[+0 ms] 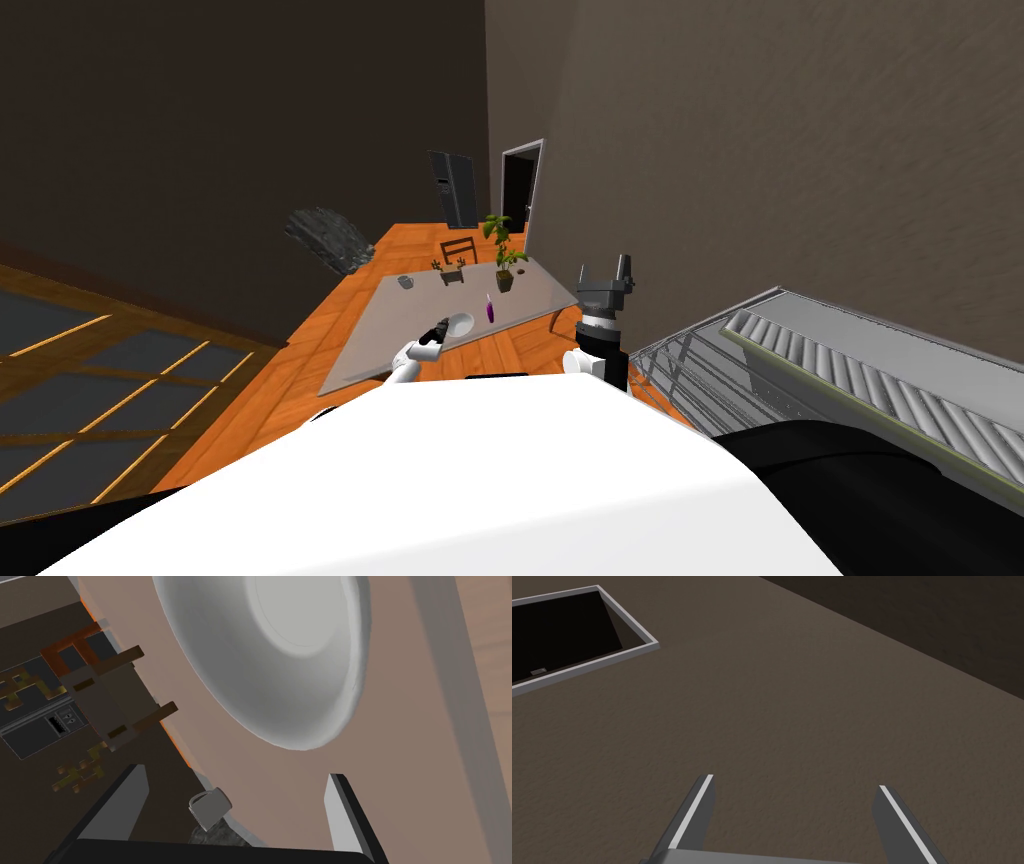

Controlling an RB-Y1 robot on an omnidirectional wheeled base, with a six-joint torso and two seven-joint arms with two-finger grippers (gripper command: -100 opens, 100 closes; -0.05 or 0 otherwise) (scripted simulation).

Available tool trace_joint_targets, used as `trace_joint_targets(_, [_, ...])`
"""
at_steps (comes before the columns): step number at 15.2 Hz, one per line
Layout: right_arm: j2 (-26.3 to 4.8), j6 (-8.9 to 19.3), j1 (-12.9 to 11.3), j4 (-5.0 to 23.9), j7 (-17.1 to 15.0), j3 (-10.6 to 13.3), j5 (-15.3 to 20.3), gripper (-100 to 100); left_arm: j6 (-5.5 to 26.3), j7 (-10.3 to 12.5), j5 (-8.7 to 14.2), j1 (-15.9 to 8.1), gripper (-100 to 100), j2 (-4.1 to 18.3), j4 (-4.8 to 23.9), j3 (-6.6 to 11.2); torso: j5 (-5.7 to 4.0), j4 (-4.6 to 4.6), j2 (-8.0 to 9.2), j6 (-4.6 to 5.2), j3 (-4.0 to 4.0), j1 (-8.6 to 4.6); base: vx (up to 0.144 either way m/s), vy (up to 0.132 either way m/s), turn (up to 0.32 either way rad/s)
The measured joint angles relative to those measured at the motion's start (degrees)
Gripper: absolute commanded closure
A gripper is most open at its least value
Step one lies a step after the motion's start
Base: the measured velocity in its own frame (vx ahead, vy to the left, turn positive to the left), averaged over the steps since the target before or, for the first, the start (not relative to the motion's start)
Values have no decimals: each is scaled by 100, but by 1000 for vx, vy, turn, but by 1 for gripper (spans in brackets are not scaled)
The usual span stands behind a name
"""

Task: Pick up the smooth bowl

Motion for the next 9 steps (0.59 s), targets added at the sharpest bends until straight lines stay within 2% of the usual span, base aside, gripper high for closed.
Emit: trace_joint_targets(9, [0,0,0,0,0,0,0,0,561,-127,-15,-531,-100,-107,1165,60,0,0,0,-1,0,1,19,-36,-15])
